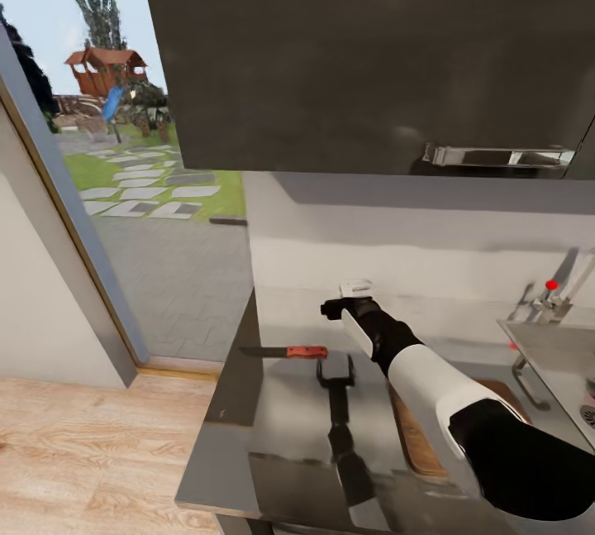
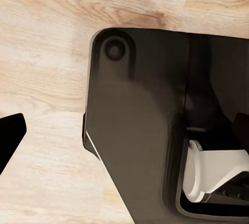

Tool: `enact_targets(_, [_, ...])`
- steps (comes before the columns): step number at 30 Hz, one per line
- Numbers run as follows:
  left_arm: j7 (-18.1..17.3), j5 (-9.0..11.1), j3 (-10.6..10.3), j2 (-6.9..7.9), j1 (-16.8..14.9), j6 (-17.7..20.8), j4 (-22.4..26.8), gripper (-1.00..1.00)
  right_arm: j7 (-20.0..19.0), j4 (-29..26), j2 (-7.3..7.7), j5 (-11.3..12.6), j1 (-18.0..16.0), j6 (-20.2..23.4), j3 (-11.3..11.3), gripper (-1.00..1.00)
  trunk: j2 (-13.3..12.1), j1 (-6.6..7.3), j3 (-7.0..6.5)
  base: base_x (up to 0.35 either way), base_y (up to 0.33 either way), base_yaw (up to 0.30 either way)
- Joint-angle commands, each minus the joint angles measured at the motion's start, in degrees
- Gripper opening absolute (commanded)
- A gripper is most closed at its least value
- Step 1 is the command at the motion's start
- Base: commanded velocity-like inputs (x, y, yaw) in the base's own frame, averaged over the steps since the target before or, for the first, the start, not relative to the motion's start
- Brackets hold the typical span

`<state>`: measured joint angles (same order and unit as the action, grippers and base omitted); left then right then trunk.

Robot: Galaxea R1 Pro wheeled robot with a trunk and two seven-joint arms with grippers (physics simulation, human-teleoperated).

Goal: In the kitchen, take the Vidalia onion out of the sink, dice it on the chopping board with the paring knife, put the diced onion into the bowl on the countertop, then place both the paring knife and the chopping board into the sink.

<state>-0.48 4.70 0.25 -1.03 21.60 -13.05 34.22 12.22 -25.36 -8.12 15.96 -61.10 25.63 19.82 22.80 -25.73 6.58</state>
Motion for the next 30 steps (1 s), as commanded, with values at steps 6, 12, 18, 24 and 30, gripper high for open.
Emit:
enact_targets(6, [-0.1,0.5,0.0,-0.13,0.0,-0.1,0.1,1.0,0.6,0.0,0.34,0.6,-0.1,0.4,0.5,1.0,0.1,-0.06,0.11,0.192,0.145,0.0])
enact_targets(12, [-0.1,0.5,0.0,-0.19,0.0,0.0,0.0,1.0,0.6,0.1,0.46,0.6,-0.1,0.5,0.5,1.0,0.1,-0.06,0.11,0.048,0.028,0.0])
enact_targets(18, [-0.1,0.5,0.0,-0.2,0.0,0.0,0.0,1.0,0.6,0.5,0.47,0.5,-0.1,0.5,-0.5,1.0,0.1,-0.06,0.12,0.005,0.003,0.0])
enact_targets(24, [-0.1,0.5,0.0,-0.2,0.0,0.0,0.0,1.0,0.6,0.7,0.49,0.5,-0.1,0.6,-2.1,1.0,0.1,-0.06,0.36,0.0,0.0,0.0])
enact_targets(30, [-0.1,0.5,0.0,-0.2,0.0,0.0,0.0,1.0,0.6,0.7,0.48,0.5,-0.1,0.5,-2.4,1.0,0.1,-0.06,0.83,0.0,0.0,0.0])
